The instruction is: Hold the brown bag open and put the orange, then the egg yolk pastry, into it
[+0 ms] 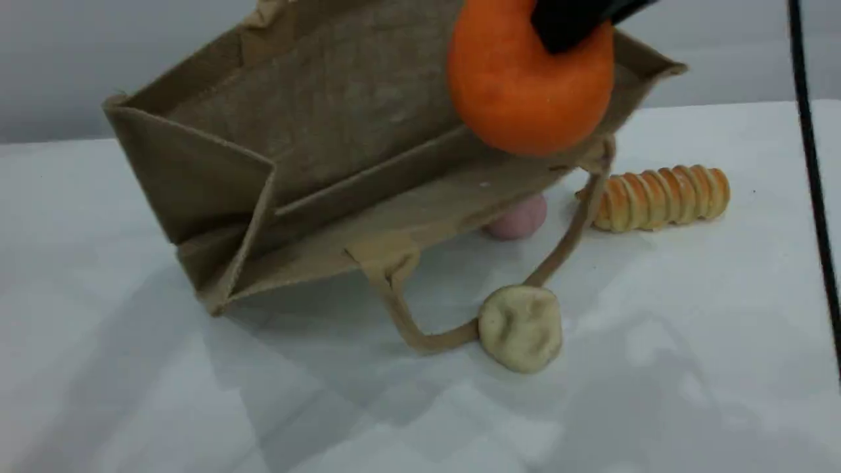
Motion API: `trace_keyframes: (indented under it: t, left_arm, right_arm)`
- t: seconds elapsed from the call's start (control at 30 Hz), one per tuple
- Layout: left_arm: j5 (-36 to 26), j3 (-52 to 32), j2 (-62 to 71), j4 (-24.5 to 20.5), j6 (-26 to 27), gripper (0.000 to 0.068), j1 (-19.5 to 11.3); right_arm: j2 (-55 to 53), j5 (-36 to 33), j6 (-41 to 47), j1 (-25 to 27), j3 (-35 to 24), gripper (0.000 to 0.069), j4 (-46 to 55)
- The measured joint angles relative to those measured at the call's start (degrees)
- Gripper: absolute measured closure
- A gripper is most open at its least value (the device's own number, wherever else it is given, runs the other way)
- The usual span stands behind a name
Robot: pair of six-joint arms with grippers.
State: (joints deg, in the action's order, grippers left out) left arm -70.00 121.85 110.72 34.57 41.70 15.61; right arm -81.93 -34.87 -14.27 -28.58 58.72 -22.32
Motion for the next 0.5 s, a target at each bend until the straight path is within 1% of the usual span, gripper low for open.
trace_keyframes:
  t: [0.17,0.23,0.37,0.5]
  left_arm:
    - [0.1,0.0,0.0,-0.1,0.0,0.0601,1.2]
    - [0.0,0.0,0.0,-0.1,0.0,0.0601,1.2]
    - [0.0,0.0,0.0,0.0,-0.2,0.0601,1.2]
    - [0.0,0.0,0.0,0.0,-0.3,0.0601,1.2]
  right_arm:
    - [-5.4,4.2,-3.2,0.0,0.2,0.0675,-3.5]
    - [-7.6,5.7,-4.7,0.0,1.1,0.0675,-4.9]
    - [-12.7,8.2,-6.5,0.0,4.3,0.0675,-7.9]
    - [-18.6,8.2,-7.6,0.0,9.2,0.0671,-8.2]
